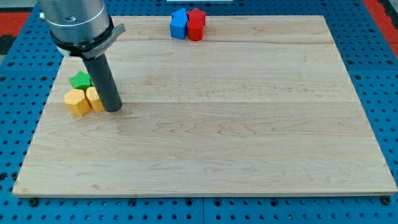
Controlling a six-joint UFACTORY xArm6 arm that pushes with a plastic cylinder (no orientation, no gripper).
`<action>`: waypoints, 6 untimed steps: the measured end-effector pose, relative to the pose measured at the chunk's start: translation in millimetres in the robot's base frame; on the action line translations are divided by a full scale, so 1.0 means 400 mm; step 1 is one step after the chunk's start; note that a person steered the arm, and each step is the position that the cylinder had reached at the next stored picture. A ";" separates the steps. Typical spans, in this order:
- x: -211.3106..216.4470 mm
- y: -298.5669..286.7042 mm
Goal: Separate the blue cube from the group of blocks
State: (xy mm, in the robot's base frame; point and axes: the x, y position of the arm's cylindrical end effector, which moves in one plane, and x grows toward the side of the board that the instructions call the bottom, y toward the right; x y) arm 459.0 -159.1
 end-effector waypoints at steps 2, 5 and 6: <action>0.033 0.059; -0.023 0.429; -0.144 0.432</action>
State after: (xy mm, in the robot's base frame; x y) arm 401.5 13.8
